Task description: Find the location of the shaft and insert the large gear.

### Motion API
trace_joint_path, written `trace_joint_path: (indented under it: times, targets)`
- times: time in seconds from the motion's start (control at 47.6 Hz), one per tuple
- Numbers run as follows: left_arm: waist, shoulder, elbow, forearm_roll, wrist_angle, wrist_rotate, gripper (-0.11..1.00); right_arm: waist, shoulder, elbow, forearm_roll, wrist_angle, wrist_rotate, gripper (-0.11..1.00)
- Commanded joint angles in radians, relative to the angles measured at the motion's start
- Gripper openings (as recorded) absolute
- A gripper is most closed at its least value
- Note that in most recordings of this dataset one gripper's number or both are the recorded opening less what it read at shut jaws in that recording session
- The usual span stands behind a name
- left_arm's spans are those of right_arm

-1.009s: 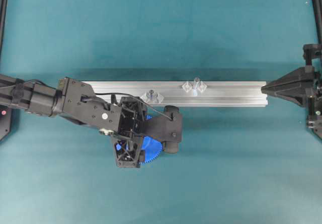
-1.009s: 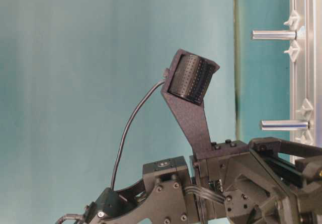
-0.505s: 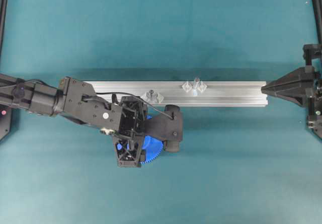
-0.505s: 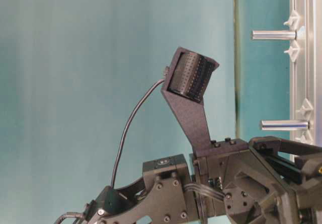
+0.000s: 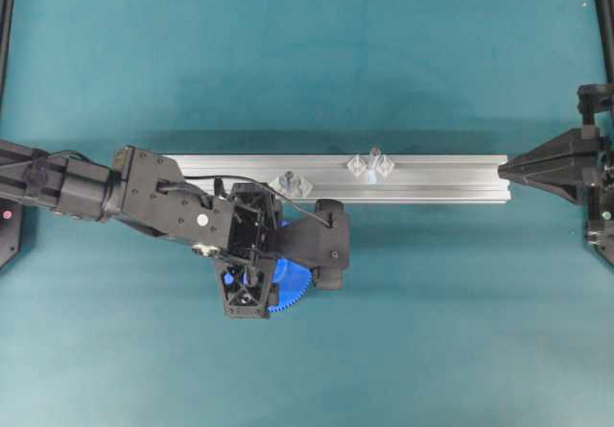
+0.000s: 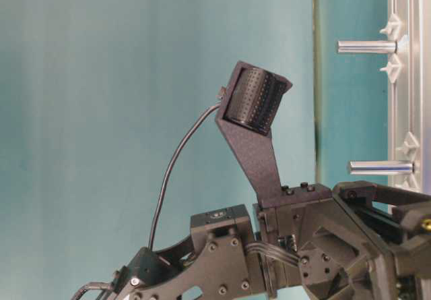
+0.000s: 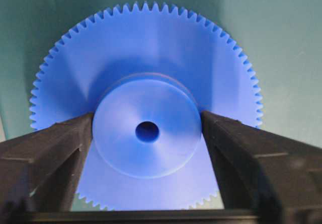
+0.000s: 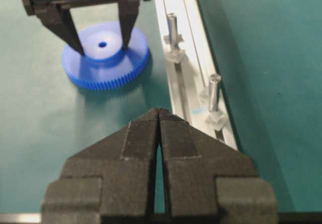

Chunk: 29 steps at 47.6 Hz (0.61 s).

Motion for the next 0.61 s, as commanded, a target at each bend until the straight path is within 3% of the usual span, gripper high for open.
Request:
trace_joint_path:
  times: [0.0,0.063,0.589]
  targets:
    - [0.002,-0.002,-0.005,0.002,-0.005,0.003,0.78,-0.002,0.005,-0.011,0.000,-0.005,0.009,0.01]
    - [-0.002,-0.003,0.000,0.002,-0.005,0.003,0.70,-0.002,0.005,-0.011,0.000,-0.005,0.009,0.01]
    - [-0.002,-0.009,-0.003,0.002,-0.003,-0.018,0.70,-0.002,0.005,-0.009,0.000,-0.005,0.009,0.01]
